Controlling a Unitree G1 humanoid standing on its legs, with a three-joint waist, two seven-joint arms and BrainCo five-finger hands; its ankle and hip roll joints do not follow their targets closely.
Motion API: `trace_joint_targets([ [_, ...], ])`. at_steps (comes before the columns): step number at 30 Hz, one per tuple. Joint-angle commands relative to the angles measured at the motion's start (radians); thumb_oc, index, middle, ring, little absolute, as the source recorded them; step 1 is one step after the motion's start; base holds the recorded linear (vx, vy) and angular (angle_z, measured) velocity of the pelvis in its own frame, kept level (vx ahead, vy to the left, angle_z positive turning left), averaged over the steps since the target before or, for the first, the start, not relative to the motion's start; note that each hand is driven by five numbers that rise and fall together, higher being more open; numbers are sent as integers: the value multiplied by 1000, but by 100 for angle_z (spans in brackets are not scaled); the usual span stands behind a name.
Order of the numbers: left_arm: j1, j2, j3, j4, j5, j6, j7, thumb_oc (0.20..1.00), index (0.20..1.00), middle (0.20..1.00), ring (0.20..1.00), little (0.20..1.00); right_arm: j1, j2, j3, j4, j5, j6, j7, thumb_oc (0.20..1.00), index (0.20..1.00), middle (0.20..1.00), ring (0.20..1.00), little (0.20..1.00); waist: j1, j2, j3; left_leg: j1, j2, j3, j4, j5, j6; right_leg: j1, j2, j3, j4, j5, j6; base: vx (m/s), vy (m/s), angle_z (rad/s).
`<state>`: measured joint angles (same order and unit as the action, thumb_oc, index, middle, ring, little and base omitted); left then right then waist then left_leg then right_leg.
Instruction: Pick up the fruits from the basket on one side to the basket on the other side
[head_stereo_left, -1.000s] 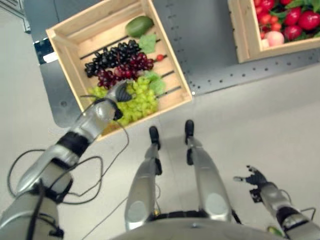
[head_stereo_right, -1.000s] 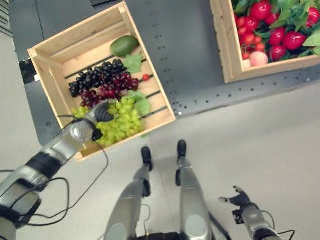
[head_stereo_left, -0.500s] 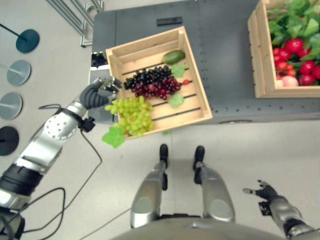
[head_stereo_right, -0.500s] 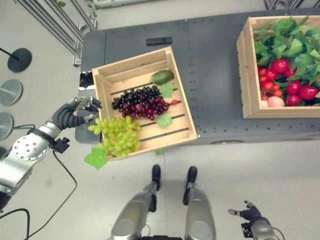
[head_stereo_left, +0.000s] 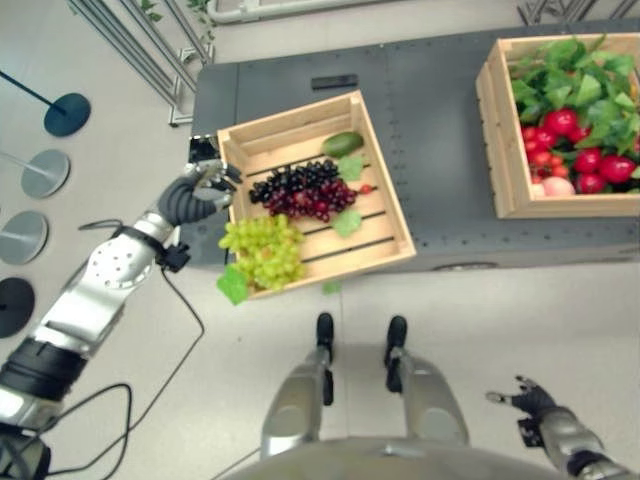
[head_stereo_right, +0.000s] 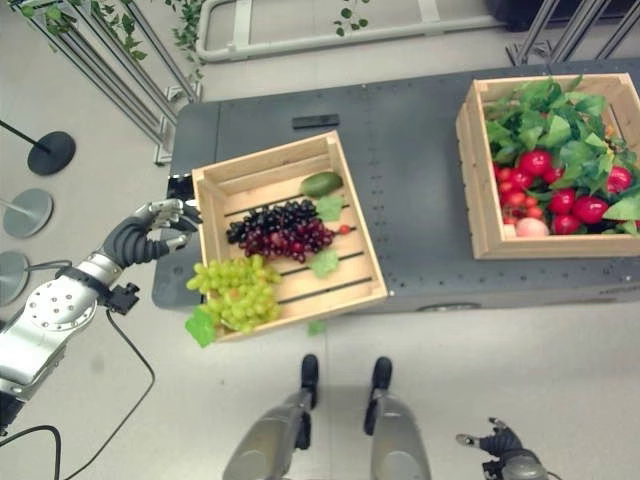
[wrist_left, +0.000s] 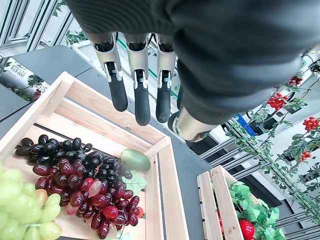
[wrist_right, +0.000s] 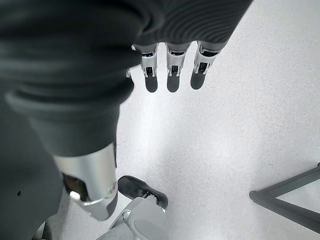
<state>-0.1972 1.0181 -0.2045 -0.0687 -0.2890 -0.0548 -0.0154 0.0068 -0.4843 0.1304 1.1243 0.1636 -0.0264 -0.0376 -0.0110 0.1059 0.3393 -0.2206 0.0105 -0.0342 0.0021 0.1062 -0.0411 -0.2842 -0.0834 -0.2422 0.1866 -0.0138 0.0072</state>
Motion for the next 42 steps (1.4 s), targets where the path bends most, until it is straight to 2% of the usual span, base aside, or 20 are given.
trace_joint_targets([
  [1, -15, -14, 106, -43, 14, -31, 20, 231, 231, 231, 231, 231, 65, -10, 18, 12, -24, -1, 3, 1000, 1000, 1000, 1000, 1000, -9, -30, -20, -10, -67, 34, 67, -85, 27, 45, 16, 3, -49, -13, 70, 0, 0, 0],
  [2, -14, -5, 109, -47, 23, -29, 16, 755, 755, 755, 755, 755, 68, -10, 17, 12, -23, 0, 5, 1000, 1000, 1000, 1000, 1000, -9, -29, -24, -10, -67, 34, 67, -85, 27, 45, 16, 4, -48, -14, 70, 0, 0, 0],
  [3, -15, -3, 109, -45, 31, -29, 19, 1000, 1000, 1000, 1000, 1000, 68, -11, 18, 13, -23, -1, 5, 1000, 1000, 1000, 1000, 1000, -9, -28, -25, -11, -66, 34, 68, -85, 27, 44, 16, 5, -48, -15, 70, 0, 0, 0],
  [8, -19, -16, 111, 0, 101, -13, 40, 1000, 1000, 1000, 1000, 1000, 57, -12, 32, -15, -32, 2, 2, 1000, 1000, 1000, 1000, 1000, -14, -28, -18, -15, -61, 40, 66, -81, 25, 34, 19, 16, -43, -15, 68, -6, 2, 0],
  [12, 3, -12, 140, 38, 125, -4, 47, 1000, 1000, 1000, 1000, 1000, 65, -7, 51, -47, -55, 7, 9, 1000, 1000, 1000, 1000, 1000, -26, -42, -4, -18, -58, 56, 65, -78, 25, 22, 24, 33, -37, -14, 65, -36, 9, -12],
  [14, 13, -14, 158, 82, 173, 6, 57, 1000, 1000, 1000, 1000, 1000, 66, 5, 61, -57, -73, 9, 13, 1000, 1000, 1000, 1000, 1000, -36, -60, 8, -23, -57, 69, 69, -79, 26, 5, 26, 46, -23, -14, 61, -32, -10, -23],
  [22, -108, -79, 48, 203, 258, 26, 73, 1000, 1000, 1000, 1000, 1000, 39, 38, 75, -37, -55, 16, 1, 1000, 1000, 1000, 1000, 1000, -49, -89, 23, -35, -60, 80, 86, -85, 32, -18, 22, 64, -6, -11, 65, -17, -10, -9],
  [31, -161, -144, -4, 297, 311, 50, 106, 1000, 1000, 1000, 1000, 1000, 50, 35, 90, -45, -63, 17, 1, 1000, 1000, 1000, 1000, 1000, -52, -96, 22, -46, -61, 83, 91, -87, 37, -31, 23, 69, -3, -4, 64, -1, 0, -1],
  [33, -166, -145, -9, 310, 327, 54, 109, 1000, 1000, 1000, 1000, 1000, 53, 33, 93, -52, -66, 18, 3, 1000, 1000, 1000, 1000, 1000, -53, -96, 22, -46, -62, 84, 90, -86, 37, -32, 24, 70, -4, -3, 65, 0, 0, 0],
  [37, -242, -107, -74, 386, 445, 90, 123, 1000, 1000, 1000, 1000, 1000, 48, 20, 109, -68, -74, 20, 2, 1000, 1000, 1000, 1000, 1000, -61, -96, 25, -51, -62, 84, 87, -84, 37, -36, 25, 73, -5, -2, 64, 0, 0, 0],
  [42, -353, -70, -175, 476, 497, 123, 83, 1000, 1000, 1000, 1000, 1000, 35, 6, 124, -84, -81, 27, 6, 1000, 1000, 1000, 1000, 1000, -67, -99, 37, -61, -61, 89, 83, -76, 40, -49, 27, 75, -3, 6, 65, -1, 2, -2],
])
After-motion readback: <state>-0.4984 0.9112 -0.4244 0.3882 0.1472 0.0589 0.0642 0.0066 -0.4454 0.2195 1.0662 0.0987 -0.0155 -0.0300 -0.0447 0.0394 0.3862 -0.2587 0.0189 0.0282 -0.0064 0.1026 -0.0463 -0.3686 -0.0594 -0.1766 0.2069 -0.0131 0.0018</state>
